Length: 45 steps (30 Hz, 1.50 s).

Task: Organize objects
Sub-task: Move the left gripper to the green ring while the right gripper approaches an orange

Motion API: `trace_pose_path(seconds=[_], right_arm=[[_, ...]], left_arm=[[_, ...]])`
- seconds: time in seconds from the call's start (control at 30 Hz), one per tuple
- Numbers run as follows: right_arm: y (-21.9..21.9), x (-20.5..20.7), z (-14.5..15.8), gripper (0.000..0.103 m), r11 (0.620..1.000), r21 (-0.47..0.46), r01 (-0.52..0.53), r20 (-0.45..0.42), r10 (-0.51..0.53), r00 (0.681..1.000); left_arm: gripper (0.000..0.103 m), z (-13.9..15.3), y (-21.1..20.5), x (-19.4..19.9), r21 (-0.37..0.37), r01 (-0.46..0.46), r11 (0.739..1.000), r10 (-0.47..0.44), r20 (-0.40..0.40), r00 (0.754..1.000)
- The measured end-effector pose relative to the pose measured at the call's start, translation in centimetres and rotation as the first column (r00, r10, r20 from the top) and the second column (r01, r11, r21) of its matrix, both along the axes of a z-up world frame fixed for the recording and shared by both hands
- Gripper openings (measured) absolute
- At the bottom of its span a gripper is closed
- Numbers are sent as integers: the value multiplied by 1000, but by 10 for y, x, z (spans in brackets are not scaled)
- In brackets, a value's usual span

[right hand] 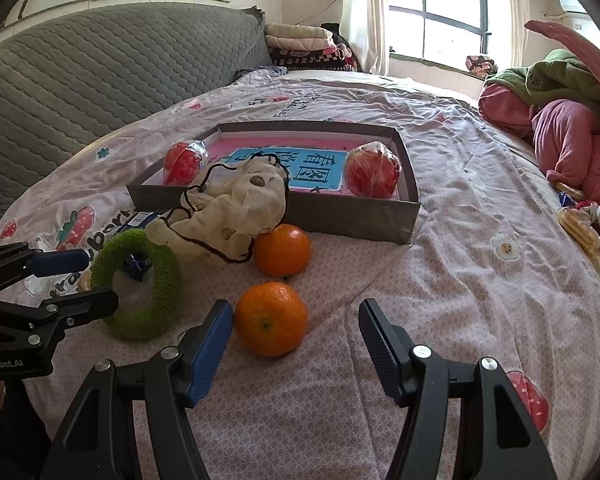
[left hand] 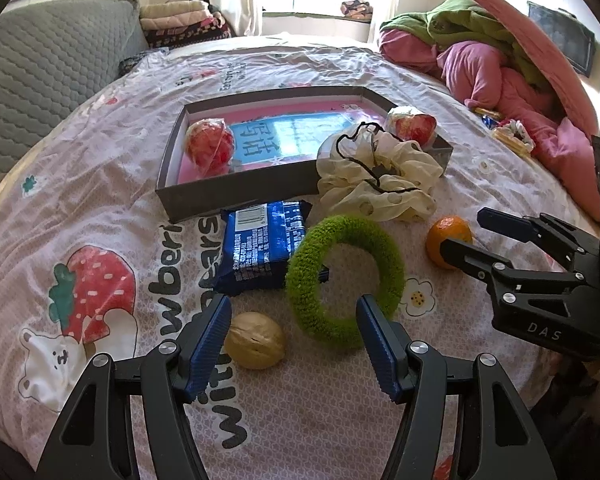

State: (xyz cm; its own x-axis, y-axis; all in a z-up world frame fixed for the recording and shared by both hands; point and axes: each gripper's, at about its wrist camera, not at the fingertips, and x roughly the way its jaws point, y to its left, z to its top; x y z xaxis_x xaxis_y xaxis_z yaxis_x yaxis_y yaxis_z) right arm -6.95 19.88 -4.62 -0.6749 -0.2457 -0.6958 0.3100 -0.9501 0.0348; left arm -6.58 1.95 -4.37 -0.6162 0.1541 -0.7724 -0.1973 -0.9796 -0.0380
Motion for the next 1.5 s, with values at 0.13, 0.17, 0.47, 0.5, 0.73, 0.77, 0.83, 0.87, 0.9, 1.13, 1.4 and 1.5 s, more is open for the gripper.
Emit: trace_pose_path(seconds=[0.13, 0.17, 0.47, 0.5, 0.73, 0.77, 0.83, 0.87, 0.9, 1.13, 1.4, 1.5], right_arm=[[-2, -1, -2, 65, 1000, 1, -11, 5, 11, 1000], [-2, -1, -2, 65, 1000, -4, -13, 10, 13, 1000], [-4, -3, -7, 65, 1000, -3, -14, 32, 14, 999], [-4, -4, -8, 65, 1000, -4, -16, 36, 17, 999], [-5, -4, -10, 65, 1000, 2, -21, 41, 21, 999], [-6, -4, -10, 65, 1000, 3, -22, 42, 22, 999], [-6, -5, -11, 60, 1000, 9, -23, 43, 22, 999], [-7, -5, -12, 60, 1000, 13, -23, 43, 23, 999], [-7, -5, -12, 58, 1000, 14, -24, 42, 24, 999], [-10, -3, -9, 41, 998, 2, -57, 21, 57, 998], [-11, 0, -5, 41, 998, 5, -64, -4, 64, 998], [-8, 0, -3, 41, 998, -15, -59, -11, 59, 998]], left_arm=[[61, 0, 0, 0, 11, 8, 1000, -8, -3, 1000], [59, -1, 0, 0, 10, 10, 1000, -10, -2, 1000], [30, -3, 2, -1, 55, 49, 997, -50, 13, 999], [28, -7, 1, -3, 85, 52, 995, -56, 42, 998], [19, -12, -9, -6, 153, 23, 988, -33, 68, 997], [18, -11, -9, -5, 157, 25, 987, -36, 67, 997], [17, -11, -8, -4, 161, 32, 986, -44, 68, 997], [16, -11, -8, -4, 161, 36, 986, -48, 70, 996], [15, -12, -7, -4, 159, 39, 986, -50, 70, 996], [14, -12, -9, -4, 170, 35, 985, -47, 64, 997], [13, -7, -2, 0, 125, 56, 991, -59, 23, 998], [13, -6, -2, 1, 123, 64, 990, -65, 11, 998]])
